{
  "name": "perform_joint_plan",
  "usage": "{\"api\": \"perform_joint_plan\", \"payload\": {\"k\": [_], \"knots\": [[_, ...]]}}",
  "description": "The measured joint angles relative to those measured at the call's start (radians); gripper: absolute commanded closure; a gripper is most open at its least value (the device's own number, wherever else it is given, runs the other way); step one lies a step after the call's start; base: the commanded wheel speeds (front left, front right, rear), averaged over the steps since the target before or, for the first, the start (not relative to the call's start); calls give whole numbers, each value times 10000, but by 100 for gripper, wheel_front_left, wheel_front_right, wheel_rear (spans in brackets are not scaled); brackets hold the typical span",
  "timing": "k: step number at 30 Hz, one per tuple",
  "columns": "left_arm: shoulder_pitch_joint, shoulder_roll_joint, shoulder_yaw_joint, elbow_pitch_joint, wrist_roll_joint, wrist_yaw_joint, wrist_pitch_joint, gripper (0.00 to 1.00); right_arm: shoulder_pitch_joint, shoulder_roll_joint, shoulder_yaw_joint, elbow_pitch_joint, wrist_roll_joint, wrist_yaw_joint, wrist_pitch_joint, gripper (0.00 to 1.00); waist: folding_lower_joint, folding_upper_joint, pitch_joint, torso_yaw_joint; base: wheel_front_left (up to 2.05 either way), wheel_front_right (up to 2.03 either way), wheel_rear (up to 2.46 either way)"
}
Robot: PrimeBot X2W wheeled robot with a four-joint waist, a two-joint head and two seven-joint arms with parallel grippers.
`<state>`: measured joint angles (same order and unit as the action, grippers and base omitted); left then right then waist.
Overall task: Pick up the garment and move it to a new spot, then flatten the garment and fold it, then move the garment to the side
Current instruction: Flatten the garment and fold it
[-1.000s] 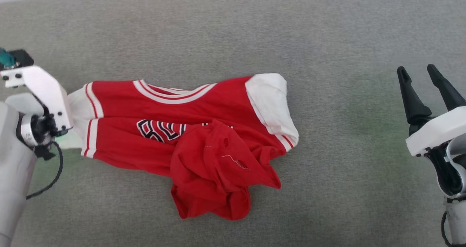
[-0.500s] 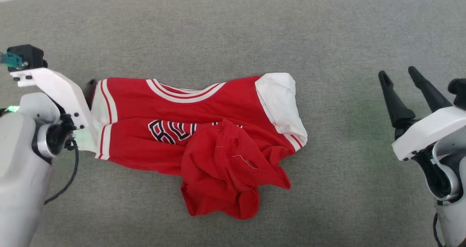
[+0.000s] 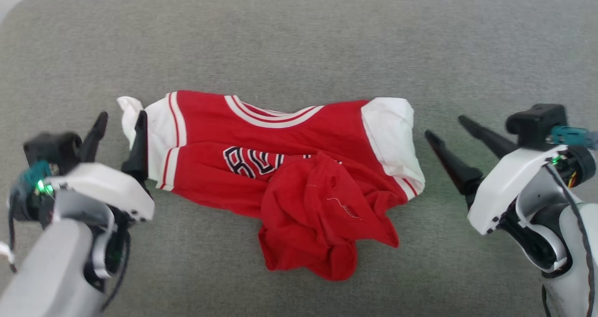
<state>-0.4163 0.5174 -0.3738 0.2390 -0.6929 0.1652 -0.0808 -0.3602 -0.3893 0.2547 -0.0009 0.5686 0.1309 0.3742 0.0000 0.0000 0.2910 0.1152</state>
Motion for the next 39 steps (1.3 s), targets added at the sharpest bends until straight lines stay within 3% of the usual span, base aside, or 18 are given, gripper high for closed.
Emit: {"api": "perform_joint_plan", "payload": {"k": [8, 19, 20, 22, 31, 39], "knots": [[1183, -692, -59, -654, 90, 123, -1400, 0, -466, -688, 809, 136, -196, 0, 1365, 0, 0, 0, 31, 631, 0, 0, 0], [2009, -1582, 196, -604, 192, -201, -1772, 0, -1165, -802, 1569, 1538, -732, 2, 2470, 0, 0, 0, -96, 1406, 0, 0, 0], [2022, -1634, 213, -591, 219, -247, -1791, 0, -1206, -775, 1603, 1678, -729, 2, 2552, 7, 0, 0, -119, 1436, 0, 0, 0], [2082, -1716, 284, -556, 265, -337, -1793, 0, -1246, -779, 1653, 1885, -736, 2, 2564, 100, 0, 0, -146, 1485, 0, 0, 0], [2292, -1988, 826, -598, 665, -662, -1797, 0, -1409, -1118, 1200, 2569, -892, 4, 2502, 100, 0, 0, -260, 1441, 0, 0, 0], [2370, -2105, 1104, -543, 869, -938, -1799, 0, -1203, -1730, 58, 3057, -863, 4, 2592, 100, 0, 0, -227, 1350, 0, 0, 0]]}}
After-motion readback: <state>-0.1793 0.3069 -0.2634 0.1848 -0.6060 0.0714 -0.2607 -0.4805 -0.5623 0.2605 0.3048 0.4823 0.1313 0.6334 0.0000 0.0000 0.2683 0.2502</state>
